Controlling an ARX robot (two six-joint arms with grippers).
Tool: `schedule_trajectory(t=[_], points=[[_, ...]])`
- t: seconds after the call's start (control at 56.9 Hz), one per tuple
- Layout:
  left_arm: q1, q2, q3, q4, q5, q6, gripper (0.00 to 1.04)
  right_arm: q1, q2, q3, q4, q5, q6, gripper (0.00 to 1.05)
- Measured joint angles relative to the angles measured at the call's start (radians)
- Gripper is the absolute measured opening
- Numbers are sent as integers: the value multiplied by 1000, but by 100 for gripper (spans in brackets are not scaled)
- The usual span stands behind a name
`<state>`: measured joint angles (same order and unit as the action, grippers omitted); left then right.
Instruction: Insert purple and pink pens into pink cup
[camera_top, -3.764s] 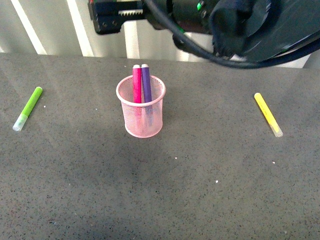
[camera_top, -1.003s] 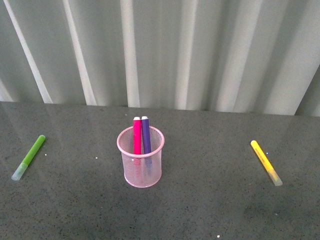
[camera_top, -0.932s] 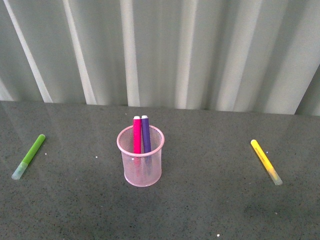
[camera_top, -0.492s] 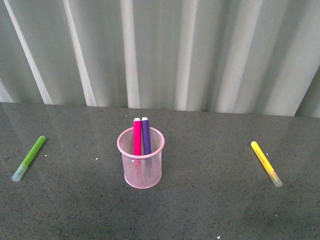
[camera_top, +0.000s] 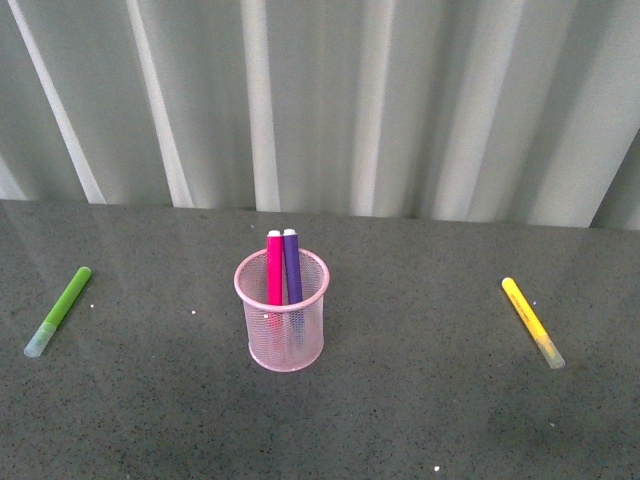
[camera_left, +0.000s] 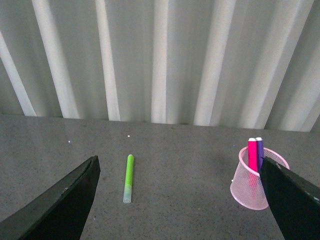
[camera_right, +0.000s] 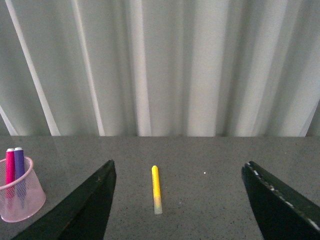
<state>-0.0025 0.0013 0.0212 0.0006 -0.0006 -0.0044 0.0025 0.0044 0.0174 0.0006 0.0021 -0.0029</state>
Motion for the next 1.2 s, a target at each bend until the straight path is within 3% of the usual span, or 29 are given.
schedule_trajectory(t=[0.141,1.196], points=[[0,0,0,0,0,0,98,0,0,0,0,0,1,100],[0,0,0,0,0,0,98,0,0,0,0,0,0,98]])
